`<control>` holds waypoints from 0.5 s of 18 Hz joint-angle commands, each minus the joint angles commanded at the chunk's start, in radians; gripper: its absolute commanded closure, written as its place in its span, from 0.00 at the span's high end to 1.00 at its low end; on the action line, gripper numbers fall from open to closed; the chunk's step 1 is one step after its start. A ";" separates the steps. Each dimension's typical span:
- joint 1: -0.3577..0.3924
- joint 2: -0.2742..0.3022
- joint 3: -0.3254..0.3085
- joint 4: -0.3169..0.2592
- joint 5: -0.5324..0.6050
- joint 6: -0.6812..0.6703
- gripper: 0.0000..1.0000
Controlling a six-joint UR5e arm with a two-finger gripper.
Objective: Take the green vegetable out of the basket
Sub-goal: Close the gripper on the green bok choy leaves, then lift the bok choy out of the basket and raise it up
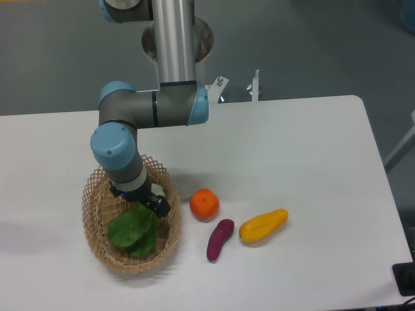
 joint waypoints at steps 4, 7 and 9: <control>0.000 0.005 0.002 0.000 0.000 0.000 0.50; 0.000 0.011 0.006 0.000 -0.002 0.003 0.43; 0.002 0.020 0.008 0.000 -0.002 0.008 0.40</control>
